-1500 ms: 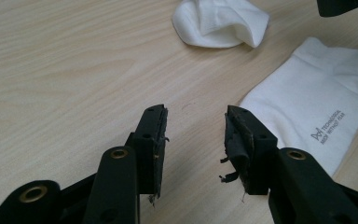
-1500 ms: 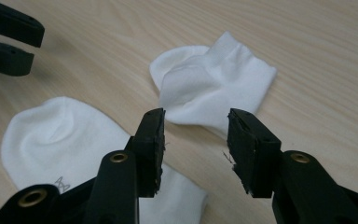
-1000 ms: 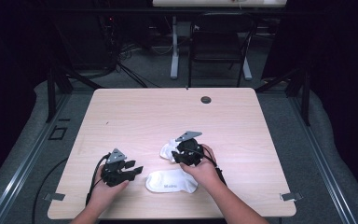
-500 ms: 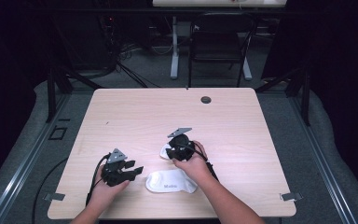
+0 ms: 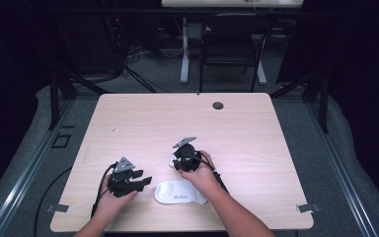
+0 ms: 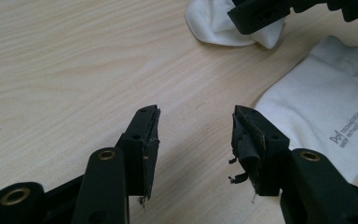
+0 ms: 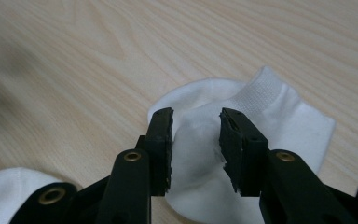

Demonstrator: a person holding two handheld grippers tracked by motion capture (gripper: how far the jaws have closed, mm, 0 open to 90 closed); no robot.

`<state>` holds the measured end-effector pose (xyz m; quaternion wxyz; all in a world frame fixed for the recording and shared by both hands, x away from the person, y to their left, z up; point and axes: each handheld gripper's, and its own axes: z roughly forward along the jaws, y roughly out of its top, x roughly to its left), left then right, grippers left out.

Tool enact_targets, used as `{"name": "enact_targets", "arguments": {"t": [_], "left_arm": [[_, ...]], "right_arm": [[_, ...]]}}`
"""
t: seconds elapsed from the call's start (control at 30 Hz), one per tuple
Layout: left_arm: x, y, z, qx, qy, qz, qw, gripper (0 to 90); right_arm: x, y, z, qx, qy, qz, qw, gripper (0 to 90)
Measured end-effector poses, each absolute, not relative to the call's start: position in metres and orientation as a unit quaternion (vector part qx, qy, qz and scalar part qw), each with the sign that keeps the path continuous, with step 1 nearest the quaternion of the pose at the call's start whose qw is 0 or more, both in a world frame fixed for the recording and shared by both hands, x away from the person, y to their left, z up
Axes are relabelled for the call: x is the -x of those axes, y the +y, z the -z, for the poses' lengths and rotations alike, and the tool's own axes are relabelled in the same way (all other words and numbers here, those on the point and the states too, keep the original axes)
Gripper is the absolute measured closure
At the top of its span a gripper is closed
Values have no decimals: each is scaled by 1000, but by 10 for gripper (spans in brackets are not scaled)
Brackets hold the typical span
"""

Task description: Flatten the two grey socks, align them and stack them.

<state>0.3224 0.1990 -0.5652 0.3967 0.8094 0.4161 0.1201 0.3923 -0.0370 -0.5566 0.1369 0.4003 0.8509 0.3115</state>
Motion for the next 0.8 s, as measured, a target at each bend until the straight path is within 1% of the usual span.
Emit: {"name": "enact_targets", "arguments": {"t": [0.23,0.3,0.33,0.37,0.47,0.5,0.6,0.7,0.8], "left_arm": [[-322,198,566,-809,416,-120,397,512],[-322,198,566,-808,417,-122,399,512],[-322,198,566,-808,417,-122,399,512],[-323,198,566,-811,415,-119,395,512],[-323,198,566,-810,416,-119,395,512],[-323,198,566,-810,416,-119,396,512],[-323,198,566,-810,416,-119,396,512],[-323,198,566,-809,417,-119,396,512],[-323,198,566,-809,417,-120,397,512]], "right_arm": [[-394,-35,562,-403,852,-306,131,667],[-394,-34,564,-397,858,-295,136,696],[-394,-34,564,-397,858,-295,136,696],[-395,-33,565,-394,861,-288,141,726],[-394,-33,565,-391,864,-281,146,749],[-394,-33,565,-392,863,-281,147,779],[-394,-33,565,-392,864,-278,150,806],[-395,-34,566,-394,862,-282,150,859],[-395,-34,566,-397,859,-285,150,866]]}}
